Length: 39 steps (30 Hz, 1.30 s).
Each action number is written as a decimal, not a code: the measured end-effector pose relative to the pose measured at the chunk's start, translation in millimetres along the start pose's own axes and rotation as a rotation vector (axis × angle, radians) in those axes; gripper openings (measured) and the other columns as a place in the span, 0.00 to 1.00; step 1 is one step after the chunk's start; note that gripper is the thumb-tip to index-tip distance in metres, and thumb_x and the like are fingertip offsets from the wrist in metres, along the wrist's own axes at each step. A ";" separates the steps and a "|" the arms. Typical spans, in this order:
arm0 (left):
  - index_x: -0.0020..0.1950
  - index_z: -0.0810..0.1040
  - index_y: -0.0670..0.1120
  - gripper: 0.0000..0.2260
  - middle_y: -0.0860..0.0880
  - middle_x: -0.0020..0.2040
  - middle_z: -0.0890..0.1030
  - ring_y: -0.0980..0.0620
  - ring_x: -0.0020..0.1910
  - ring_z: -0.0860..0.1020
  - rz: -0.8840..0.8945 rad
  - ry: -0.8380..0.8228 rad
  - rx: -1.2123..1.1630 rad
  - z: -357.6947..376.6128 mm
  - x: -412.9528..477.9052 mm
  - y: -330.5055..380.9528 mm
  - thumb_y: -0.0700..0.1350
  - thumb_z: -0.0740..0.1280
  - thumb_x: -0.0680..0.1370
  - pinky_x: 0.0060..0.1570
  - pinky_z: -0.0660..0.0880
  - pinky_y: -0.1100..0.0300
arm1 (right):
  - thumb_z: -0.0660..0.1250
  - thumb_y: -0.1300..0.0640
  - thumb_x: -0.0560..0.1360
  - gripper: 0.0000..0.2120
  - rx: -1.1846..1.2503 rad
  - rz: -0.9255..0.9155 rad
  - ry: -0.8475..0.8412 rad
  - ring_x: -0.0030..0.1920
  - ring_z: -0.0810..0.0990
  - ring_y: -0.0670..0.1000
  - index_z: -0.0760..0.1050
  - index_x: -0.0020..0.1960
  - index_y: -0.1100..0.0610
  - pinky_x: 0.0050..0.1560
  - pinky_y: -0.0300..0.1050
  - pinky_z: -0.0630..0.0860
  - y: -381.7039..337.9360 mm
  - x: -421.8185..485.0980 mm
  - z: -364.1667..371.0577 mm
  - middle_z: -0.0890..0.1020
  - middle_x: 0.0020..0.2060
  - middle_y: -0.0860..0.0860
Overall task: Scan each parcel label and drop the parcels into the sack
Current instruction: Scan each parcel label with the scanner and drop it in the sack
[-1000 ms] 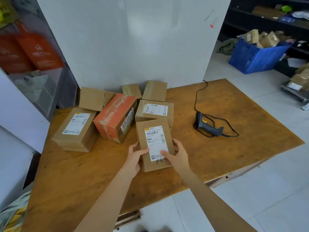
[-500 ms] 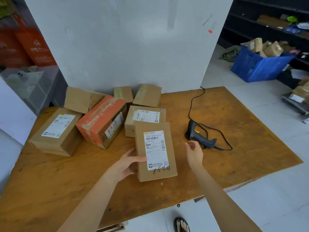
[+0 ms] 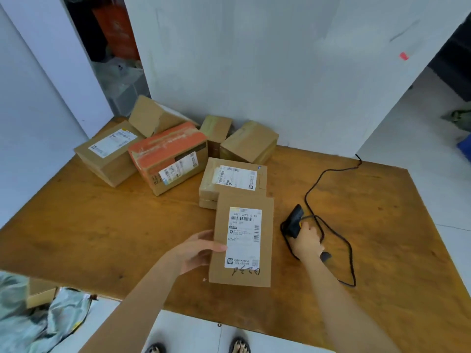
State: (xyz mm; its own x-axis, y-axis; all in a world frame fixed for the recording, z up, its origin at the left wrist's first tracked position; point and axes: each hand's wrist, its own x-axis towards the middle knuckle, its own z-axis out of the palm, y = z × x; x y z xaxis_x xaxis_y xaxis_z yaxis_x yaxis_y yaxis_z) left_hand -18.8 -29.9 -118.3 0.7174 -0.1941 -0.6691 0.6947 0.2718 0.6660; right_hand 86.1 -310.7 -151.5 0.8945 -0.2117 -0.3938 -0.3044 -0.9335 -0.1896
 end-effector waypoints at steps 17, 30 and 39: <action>0.73 0.61 0.47 0.59 0.44 0.63 0.78 0.42 0.62 0.76 0.119 0.038 -0.038 21.0 -30.2 -6.1 0.42 0.86 0.46 0.63 0.72 0.40 | 0.60 0.50 0.80 0.12 0.891 -0.492 -0.076 0.22 0.70 0.50 0.69 0.43 0.57 0.30 0.47 0.70 -1.5 -208.4 -66.2 0.74 0.23 0.53; 0.69 0.63 0.49 0.45 0.48 0.60 0.76 0.44 0.60 0.75 0.239 0.072 -0.073 41.2 -55.1 -14.4 0.40 0.81 0.57 0.63 0.73 0.41 | 0.62 0.47 0.78 0.15 0.841 -0.502 -0.028 0.21 0.74 0.44 0.69 0.58 0.57 0.26 0.36 0.72 -17.7 -288.6 -52.2 0.75 0.23 0.45; 0.68 0.63 0.50 0.44 0.49 0.59 0.76 0.46 0.58 0.75 0.270 0.100 -0.054 53.1 -55.4 -20.7 0.40 0.81 0.58 0.59 0.75 0.46 | 0.62 0.46 0.77 0.21 0.864 -0.522 -0.020 0.20 0.75 0.46 0.70 0.62 0.61 0.24 0.38 0.73 -7.8 -285.1 -54.3 0.77 0.23 0.43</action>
State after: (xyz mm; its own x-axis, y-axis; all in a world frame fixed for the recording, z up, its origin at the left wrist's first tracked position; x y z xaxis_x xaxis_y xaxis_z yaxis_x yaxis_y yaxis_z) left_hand -70.1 -74.8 -77.6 0.8652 -0.0149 -0.5012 0.4738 0.3517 0.8074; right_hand -148.8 -258.8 11.1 0.9805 0.1756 -0.0886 -0.0162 -0.3766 -0.9262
